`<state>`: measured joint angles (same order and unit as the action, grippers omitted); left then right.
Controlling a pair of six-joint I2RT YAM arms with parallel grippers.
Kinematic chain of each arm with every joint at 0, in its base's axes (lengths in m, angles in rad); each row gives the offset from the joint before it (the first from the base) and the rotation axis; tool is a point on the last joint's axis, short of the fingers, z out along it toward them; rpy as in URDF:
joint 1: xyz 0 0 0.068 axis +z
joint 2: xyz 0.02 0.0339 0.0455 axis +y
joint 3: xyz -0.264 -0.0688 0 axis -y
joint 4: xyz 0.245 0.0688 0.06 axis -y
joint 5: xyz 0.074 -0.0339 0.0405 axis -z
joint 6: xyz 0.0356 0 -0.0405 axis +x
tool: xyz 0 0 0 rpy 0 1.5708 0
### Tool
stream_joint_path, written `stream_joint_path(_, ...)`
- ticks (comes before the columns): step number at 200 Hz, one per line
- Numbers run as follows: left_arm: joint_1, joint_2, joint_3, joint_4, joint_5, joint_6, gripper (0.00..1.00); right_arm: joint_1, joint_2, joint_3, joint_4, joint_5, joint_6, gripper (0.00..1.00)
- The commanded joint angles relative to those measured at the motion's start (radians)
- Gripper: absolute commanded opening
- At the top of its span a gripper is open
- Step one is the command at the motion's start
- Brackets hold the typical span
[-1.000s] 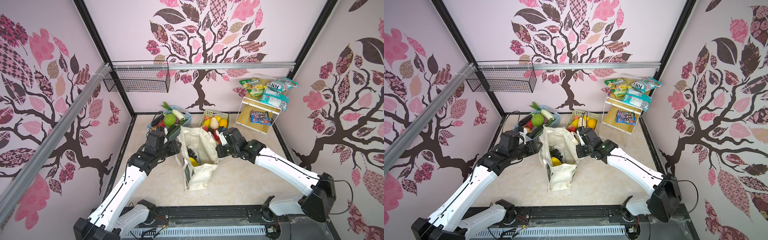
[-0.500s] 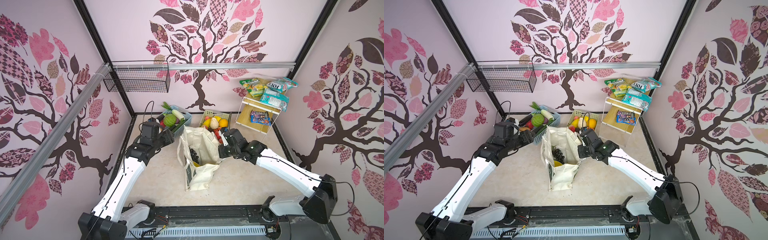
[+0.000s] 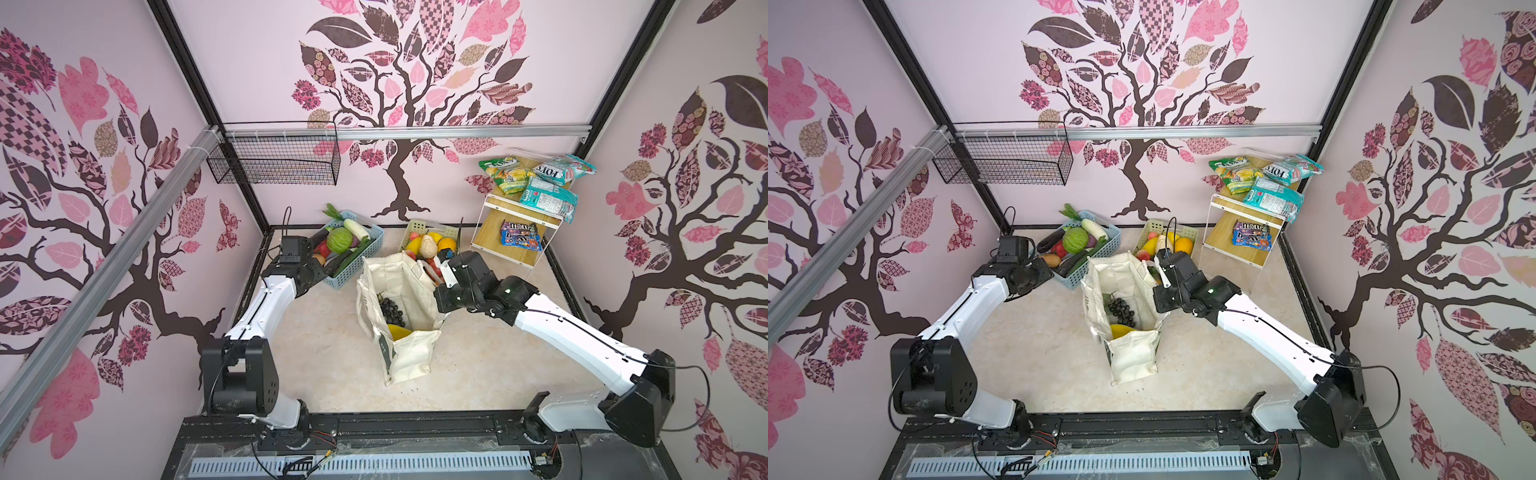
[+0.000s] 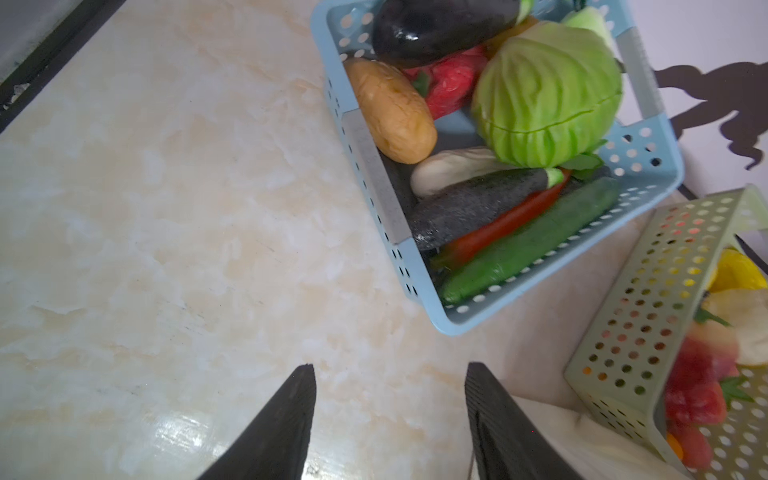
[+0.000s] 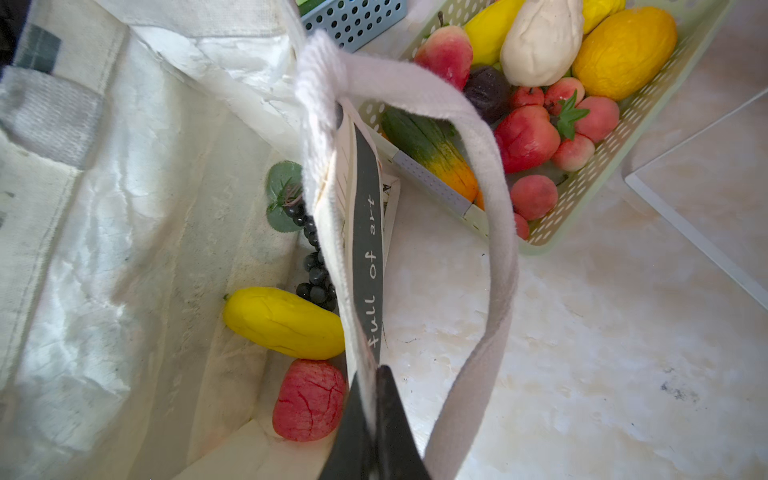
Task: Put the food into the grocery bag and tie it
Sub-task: 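Release the bag rim with the left gripper while the right holds the handle, then lower the left gripper into the blue basket over the purple eggplant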
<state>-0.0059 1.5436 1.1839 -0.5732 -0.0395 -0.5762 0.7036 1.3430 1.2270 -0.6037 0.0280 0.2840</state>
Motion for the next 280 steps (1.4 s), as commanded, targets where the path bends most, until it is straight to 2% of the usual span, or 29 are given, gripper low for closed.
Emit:
stream_joint_path(1,0.019,0.057,0.065,0.071,0.012,-0.019,0.62,-0.003,0.024,0.051,0.019,-0.027,-0.021,0.0)
stream_joint_path(53,0.023,0.222,0.139,0.169,-0.011,-0.11,0.6,-0.004,0.059,0.079,0.029,-0.053,-0.038,0.0)
stream_joint_path(88,0.024,0.308,0.183,0.18,-0.07,-0.119,0.54,-0.003,0.059,0.086,0.028,-0.052,-0.05,0.0)
stream_joint_path(116,0.025,0.35,0.195,0.194,-0.071,-0.142,0.47,-0.004,0.073,0.097,0.026,-0.06,-0.055,0.0)
stream_joint_path(155,0.024,0.333,0.164,0.187,-0.121,-0.141,0.35,-0.004,0.068,0.093,0.026,-0.06,-0.062,0.0)
stream_joint_path(204,0.007,0.288,0.097,0.173,-0.099,-0.125,0.23,-0.004,0.053,0.086,0.028,-0.076,-0.053,0.0)
stream_joint_path(280,-0.07,0.187,-0.012,0.163,-0.057,-0.2,0.23,-0.004,-0.008,0.049,0.025,-0.074,-0.033,0.0)
